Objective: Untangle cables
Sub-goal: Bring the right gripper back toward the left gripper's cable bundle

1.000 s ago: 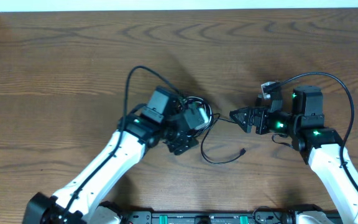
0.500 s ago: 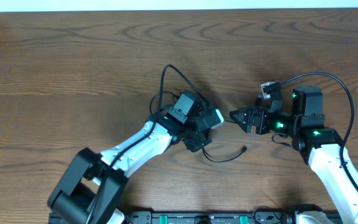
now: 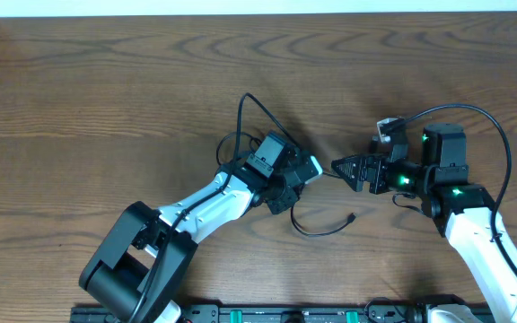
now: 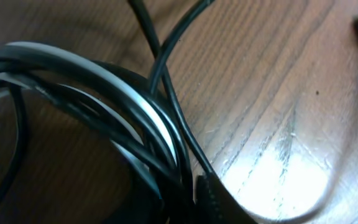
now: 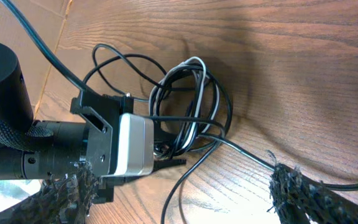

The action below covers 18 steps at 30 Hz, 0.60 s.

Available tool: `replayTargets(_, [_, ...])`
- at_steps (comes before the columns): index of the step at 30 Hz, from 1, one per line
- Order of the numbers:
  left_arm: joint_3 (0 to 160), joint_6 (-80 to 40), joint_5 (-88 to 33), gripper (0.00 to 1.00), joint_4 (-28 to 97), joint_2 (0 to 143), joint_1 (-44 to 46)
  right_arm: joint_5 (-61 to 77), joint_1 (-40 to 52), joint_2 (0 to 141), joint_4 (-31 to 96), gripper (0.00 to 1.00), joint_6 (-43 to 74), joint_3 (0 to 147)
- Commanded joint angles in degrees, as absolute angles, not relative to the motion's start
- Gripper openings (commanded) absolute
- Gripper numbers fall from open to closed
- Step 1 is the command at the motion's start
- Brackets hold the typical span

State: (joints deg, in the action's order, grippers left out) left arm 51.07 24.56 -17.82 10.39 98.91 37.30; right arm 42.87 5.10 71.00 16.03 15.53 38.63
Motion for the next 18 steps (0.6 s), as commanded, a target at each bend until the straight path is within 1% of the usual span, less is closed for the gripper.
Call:
replayTargets(1, [50.85,21.37,-17.26,0.15,9.87,98.35,37.36,43.68,5.48,71.07,16.25,0.89,15.86,38.61])
replayTargets(5, [51.24,20.18,-17.26,0.08,9.63,95.31,37.39,43.70,5.48,71.07,16.27,0.89,15.86,38.61])
replayTargets(18, [51.27,18.68,-17.23,0.08,9.21,77.23,37.30,51.70,5.48,71.07,16.01,0.88,15.77,38.61])
